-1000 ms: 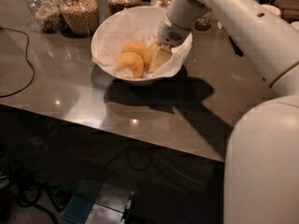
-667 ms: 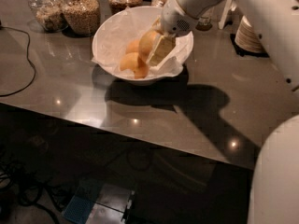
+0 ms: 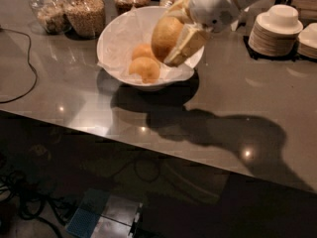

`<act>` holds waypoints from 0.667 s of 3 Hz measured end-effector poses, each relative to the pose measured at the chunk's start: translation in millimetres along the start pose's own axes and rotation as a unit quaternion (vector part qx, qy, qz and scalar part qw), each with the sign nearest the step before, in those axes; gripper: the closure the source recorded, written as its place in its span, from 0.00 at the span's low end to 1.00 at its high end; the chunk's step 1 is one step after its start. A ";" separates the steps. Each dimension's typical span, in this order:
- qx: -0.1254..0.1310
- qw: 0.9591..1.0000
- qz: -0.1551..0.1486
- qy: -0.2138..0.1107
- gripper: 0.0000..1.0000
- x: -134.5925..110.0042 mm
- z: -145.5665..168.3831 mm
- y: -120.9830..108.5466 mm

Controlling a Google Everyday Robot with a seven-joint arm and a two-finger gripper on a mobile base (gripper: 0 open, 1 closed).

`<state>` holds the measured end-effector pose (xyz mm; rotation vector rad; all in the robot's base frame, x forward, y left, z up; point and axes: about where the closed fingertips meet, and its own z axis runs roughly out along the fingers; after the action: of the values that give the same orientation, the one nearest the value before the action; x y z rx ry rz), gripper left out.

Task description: Pick orange from white bowl

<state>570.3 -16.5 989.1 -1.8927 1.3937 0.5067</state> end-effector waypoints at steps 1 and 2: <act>0.015 0.999 -0.015 -0.034 1.00 -12.8 -23.0 43.1; 0.013 0.997 -0.017 -0.069 1.00 -9.1 -31.7 83.0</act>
Offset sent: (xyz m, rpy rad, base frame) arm -0.1282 -0.0539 -0.0102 0.2140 -0.0046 0.0775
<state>486.4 -47.0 990.1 -1.8217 1.2712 0.5893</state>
